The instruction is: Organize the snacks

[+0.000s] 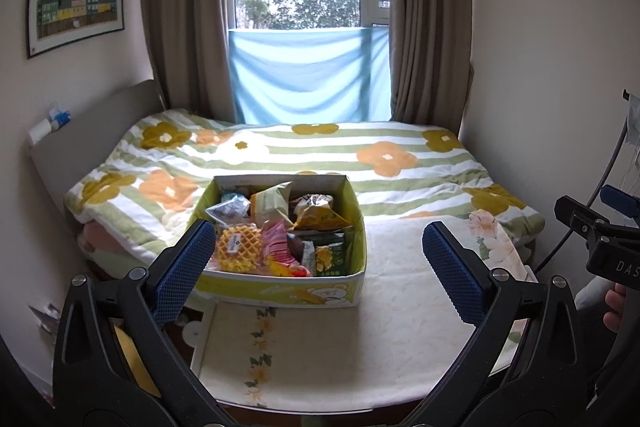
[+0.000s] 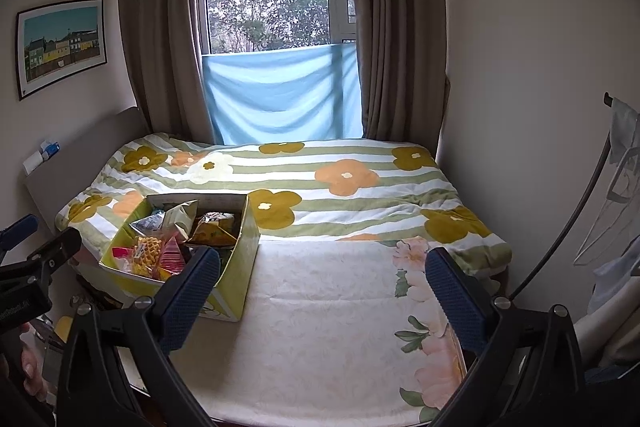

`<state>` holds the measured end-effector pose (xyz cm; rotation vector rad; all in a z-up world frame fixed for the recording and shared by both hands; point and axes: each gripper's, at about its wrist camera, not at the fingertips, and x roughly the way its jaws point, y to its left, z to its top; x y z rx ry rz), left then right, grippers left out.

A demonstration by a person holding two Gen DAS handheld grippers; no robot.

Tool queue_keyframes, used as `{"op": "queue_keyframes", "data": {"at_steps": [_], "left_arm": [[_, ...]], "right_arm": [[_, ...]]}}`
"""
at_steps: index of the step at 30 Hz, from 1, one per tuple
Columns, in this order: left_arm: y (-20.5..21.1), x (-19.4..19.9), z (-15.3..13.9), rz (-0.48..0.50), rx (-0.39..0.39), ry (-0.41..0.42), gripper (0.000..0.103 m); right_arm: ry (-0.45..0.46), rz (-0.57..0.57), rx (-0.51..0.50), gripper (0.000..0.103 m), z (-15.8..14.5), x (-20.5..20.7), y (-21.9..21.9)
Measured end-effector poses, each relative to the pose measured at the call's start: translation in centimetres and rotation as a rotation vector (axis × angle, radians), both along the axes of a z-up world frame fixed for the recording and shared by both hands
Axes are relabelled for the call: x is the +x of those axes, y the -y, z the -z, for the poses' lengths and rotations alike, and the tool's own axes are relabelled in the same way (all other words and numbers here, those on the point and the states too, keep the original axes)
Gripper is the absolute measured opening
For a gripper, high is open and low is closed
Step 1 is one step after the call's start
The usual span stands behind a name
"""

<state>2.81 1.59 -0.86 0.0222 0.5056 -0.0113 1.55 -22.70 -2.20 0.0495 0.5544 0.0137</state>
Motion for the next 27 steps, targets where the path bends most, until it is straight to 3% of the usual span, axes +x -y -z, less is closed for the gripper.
{"op": "queue_keyframes", "data": {"at_steps": [15, 27], "left_arm": [[0.04, 0.17, -0.01, -0.013, -0.008, 0.003, 0.103], [0.2, 0.67, 0.3, -0.052, 0.033, 0.009, 0.103]], "right_arm": [[0.007, 0.008, 0.001, 0.102, -0.06, -0.11, -0.21], [0.005, 0.013, 0.0, 0.102, 0.06, 0.15, -0.19]]}}
